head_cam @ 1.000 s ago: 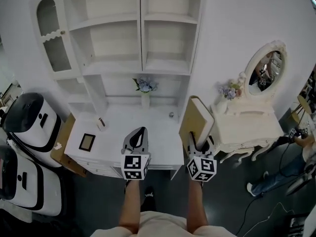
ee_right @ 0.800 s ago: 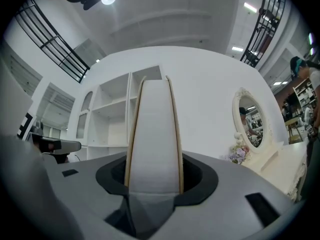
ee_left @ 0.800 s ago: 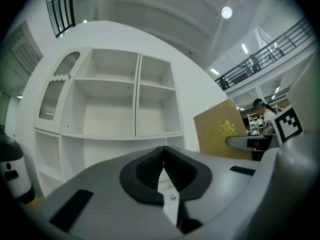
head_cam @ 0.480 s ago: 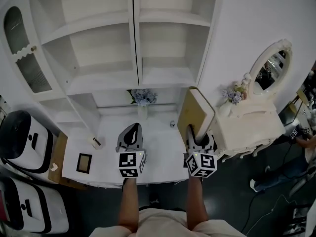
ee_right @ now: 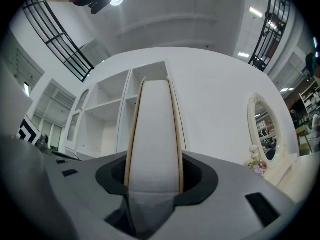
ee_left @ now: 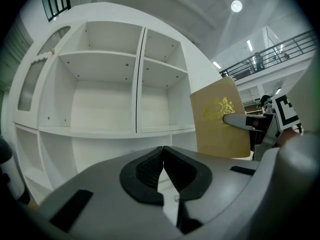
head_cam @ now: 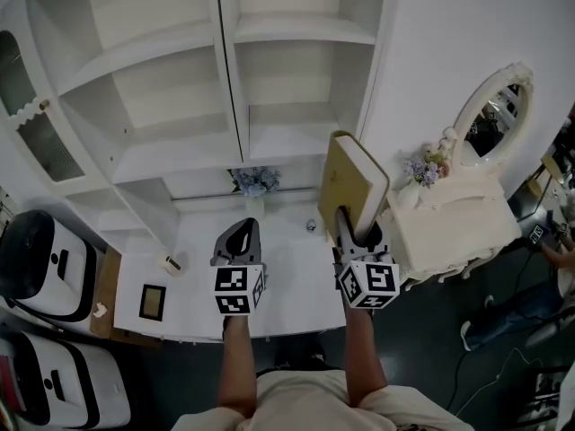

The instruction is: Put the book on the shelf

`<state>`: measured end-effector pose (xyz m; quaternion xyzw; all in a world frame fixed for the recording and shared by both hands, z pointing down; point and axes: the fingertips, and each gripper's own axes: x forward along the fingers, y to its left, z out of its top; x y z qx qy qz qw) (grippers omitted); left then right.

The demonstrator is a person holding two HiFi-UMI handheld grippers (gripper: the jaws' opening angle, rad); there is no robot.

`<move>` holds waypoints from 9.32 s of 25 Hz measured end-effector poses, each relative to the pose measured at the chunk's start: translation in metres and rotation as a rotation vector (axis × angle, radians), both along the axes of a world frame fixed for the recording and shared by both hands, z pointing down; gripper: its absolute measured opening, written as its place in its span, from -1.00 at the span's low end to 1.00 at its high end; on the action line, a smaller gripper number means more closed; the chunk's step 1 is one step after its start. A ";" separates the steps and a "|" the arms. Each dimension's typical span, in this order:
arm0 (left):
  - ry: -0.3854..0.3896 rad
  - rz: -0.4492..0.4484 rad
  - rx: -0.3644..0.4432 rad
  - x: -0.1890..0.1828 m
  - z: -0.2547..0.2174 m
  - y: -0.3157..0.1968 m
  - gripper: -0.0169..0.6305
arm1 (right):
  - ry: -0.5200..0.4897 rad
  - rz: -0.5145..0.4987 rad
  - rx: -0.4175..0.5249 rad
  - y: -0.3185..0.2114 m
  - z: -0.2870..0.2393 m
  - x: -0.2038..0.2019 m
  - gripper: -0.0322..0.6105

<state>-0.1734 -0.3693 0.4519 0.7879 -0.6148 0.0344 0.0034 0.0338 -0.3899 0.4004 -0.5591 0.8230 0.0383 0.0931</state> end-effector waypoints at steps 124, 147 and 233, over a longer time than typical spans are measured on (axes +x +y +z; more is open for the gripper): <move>-0.031 0.058 0.114 0.061 -0.041 0.038 -0.90 | 0.127 0.052 -0.167 -0.243 -0.102 -0.075 0.00; 0.012 0.118 0.110 0.081 -0.034 0.023 -0.90 | 0.223 -0.084 0.024 -0.064 -0.036 -0.052 0.00; -0.033 0.035 0.054 0.044 0.017 -0.008 -0.90 | 0.176 -0.183 -0.105 -0.011 0.066 -0.025 -0.82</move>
